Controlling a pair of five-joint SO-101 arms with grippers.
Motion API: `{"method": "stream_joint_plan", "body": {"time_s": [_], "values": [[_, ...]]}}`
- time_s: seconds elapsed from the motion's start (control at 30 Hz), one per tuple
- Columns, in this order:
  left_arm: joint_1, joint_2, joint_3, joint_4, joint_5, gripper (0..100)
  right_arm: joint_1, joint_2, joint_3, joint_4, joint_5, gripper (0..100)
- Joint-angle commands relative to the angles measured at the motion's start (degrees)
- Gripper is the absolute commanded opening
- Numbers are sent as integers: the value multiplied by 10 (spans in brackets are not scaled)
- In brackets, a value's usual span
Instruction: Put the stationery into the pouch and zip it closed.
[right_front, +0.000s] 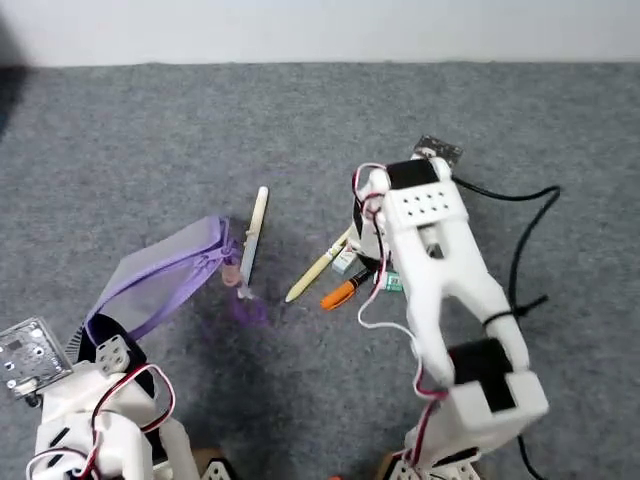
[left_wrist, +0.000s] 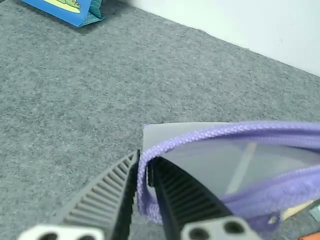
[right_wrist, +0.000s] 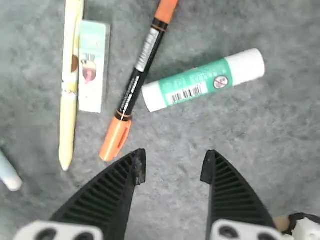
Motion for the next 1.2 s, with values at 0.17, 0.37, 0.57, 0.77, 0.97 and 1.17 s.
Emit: {"method": "stream_joint_plan", "body": {"time_s": [0.17,0.37,0.57,0.77,0.97,1.17], "values": [[-6,-1,0,-15,6,13,5,104,-148,-1,5,198],[-6,-1,-3,-12,5,13,58,204,-213,-7,10,198],[-5,-1,-3,-14,5,13,73,286,-274,-38,37,198],[-5,-1,-3,-14,5,13,73,329,-294,-87,47,195],[-5,-1,0,-14,5,13,75,354,-295,-66,62,8],[-5,1,0,-14,5,13,58,281,-295,-7,81,7]]}}
